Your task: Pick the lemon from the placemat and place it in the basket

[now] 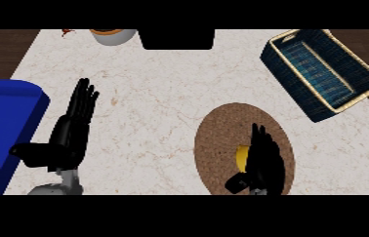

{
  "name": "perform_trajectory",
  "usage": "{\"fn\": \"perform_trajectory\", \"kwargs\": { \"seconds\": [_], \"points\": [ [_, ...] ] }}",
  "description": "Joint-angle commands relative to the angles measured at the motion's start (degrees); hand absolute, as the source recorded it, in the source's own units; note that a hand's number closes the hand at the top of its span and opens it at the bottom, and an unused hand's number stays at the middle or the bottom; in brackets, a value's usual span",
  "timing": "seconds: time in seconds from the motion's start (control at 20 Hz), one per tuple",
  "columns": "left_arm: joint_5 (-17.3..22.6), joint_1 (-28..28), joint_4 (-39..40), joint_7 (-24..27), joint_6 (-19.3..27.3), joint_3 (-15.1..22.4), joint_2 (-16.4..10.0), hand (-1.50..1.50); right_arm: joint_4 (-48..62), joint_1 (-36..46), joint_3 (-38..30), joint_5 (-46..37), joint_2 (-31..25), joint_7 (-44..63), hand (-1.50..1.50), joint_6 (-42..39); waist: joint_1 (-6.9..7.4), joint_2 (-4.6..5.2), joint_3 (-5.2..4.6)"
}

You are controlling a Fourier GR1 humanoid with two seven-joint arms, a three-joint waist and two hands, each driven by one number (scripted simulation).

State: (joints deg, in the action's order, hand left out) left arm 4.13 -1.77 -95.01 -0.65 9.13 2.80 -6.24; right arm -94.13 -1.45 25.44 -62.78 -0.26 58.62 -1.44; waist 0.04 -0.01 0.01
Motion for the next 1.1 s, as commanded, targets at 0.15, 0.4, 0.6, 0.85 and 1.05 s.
{"fn": "perform_trajectory", "kwargs": {
  "seconds": [0.15, 0.4, 0.6, 0.85, 1.05],
  "points": [
    [-0.33, -1.52, 3.44, 2.42, -0.83, -1.49, 1.72, 0.00, 2.47, -0.66, 1.71, 0.92, 0.25, 0.46, 1.50, 2.17, -0.09, 0.00, -0.01],
    [-0.28, 2.52, -0.55, 1.89, -2.31, -1.07, 0.79, 0.00, 4.72, 3.07, -0.13, 0.82, -0.77, -2.91, 1.50, -4.53, 0.08, -0.02, -0.01],
    [-3.69, 0.89, 0.63, 1.88, 0.60, 0.92, 3.43, 0.00, 7.51, 1.49, 1.49, -0.73, -0.99, -4.24, 1.50, -1.93, -0.03, -0.02, -0.01],
    [-1.56, 1.64, -2.59, -0.57, -2.16, 0.70, 1.62, 0.00, 20.35, 18.99, -10.71, 3.14, 0.21, 1.42, 1.50, -0.55, 2.59, 0.74, 0.09],
    [-1.86, -0.30, -1.54, 0.87, -2.57, 1.85, 2.45, 0.00, 23.64, 26.55, -21.01, 2.35, -0.06, 8.29, 1.50, 0.35, 5.26, 2.95, 0.10]
  ]
}}
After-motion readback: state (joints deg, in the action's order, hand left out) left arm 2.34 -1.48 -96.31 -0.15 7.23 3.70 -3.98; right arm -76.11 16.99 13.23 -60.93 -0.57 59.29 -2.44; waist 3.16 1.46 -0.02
